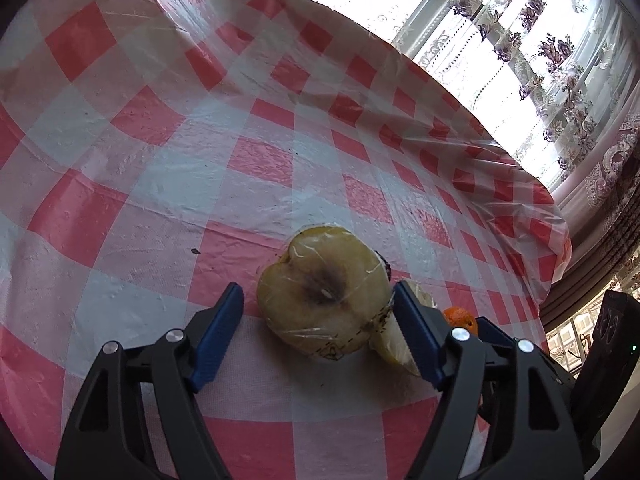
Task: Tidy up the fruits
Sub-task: 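Grasp the orange with the right tool while the left tool grasps the wrapped apple half, then carry the orange and wrapped apple half over the white box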
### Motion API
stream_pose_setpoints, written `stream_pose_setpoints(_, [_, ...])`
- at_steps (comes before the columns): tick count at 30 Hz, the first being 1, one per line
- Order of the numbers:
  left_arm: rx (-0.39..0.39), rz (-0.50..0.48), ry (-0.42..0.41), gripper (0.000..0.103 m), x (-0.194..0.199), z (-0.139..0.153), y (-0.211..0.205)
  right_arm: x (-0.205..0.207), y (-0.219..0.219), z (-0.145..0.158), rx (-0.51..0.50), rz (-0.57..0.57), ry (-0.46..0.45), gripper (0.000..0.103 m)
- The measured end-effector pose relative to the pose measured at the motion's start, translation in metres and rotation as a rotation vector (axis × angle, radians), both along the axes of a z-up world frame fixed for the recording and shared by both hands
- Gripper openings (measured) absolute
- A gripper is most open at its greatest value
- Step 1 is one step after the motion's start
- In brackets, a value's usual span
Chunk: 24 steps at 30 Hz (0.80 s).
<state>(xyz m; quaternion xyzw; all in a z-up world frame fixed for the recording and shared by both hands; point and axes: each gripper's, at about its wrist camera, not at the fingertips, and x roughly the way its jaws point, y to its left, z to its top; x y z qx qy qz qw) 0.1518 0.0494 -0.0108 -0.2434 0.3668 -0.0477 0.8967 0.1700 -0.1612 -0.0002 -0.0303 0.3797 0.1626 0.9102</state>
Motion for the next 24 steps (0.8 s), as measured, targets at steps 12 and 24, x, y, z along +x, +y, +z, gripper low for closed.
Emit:
stream_pose_setpoints(12, [0.041, -0.009, -0.013, 0.065, -0.002, 0.004, -0.008, -0.004, 0.003, 0.001, 0.007, 0.023, -0.009, 0.04])
stream_pose_setpoints(24, [0.138, -0.02, -0.075, 0.065, -0.011, 0.019, -0.025, -0.013, -0.007, 0.007, 0.011, -0.004, -0.044, 0.04])
